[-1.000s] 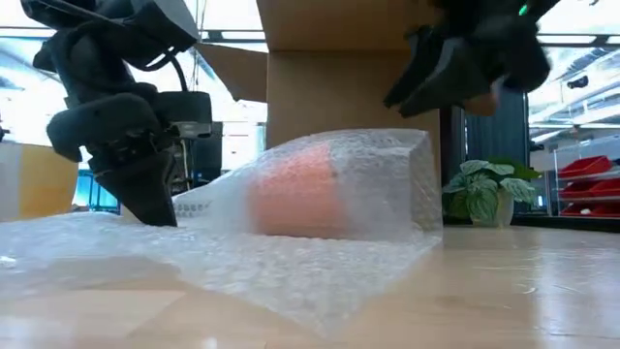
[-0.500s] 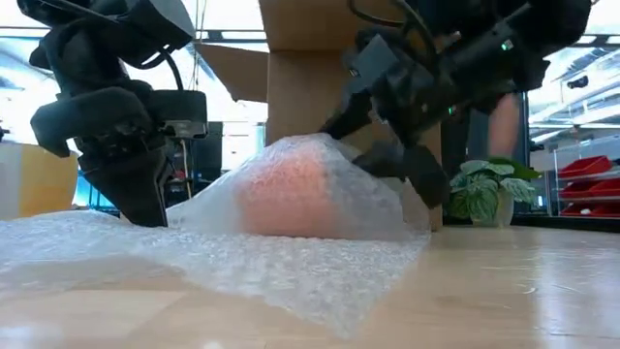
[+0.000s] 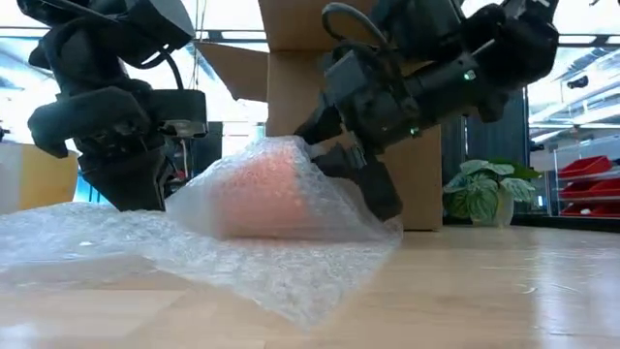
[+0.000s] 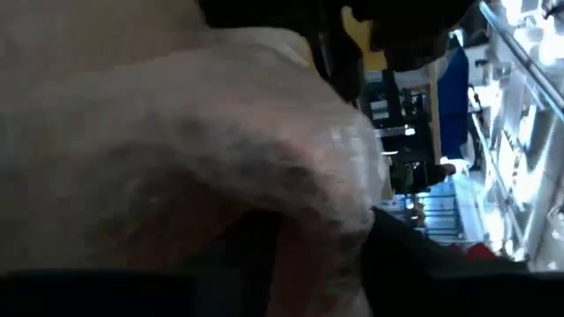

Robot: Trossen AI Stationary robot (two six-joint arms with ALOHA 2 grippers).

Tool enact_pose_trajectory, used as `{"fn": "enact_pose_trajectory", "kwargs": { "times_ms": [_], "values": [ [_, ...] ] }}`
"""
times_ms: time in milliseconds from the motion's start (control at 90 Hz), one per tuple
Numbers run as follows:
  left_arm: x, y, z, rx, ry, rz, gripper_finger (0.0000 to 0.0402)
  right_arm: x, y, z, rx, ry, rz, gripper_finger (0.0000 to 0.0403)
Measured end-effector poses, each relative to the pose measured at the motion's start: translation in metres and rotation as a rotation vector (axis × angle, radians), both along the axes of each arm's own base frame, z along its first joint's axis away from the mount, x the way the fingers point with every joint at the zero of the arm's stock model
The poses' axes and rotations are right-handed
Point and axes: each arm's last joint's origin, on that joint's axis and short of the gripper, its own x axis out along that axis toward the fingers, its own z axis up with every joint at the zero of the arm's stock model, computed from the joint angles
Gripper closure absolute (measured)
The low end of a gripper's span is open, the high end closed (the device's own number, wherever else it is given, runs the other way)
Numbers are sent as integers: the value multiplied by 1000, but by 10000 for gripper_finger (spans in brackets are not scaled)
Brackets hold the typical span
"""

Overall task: Wrap mug
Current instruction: Wrap the orange mug with the bubble wrap

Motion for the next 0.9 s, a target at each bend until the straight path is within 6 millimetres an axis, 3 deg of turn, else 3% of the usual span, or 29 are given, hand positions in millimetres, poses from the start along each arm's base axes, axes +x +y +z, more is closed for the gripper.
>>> {"fn": "enact_pose_trajectory", "kwargs": {
  "times_ms": [111, 256, 522, 678, 900],
  "values": [
    [-5, 1, 6, -14, 9, 0, 402, 3, 0, 4, 45, -22, -36, 390],
    [-15, 2, 13, -53, 60, 18, 402, -1, 10, 16, 109, -81, -133, 394],
    [-24, -6, 17, -84, 109, -32, 402, -35, 23, 63, 293, -185, -351, 401],
    [-23, -7, 17, -78, 100, -43, 402, -58, 22, 57, 335, -220, -492, 401],
    [-21, -9, 18, -86, 73, -70, 402, -71, 17, 34, 250, -246, -658, 402]
  ]
}}
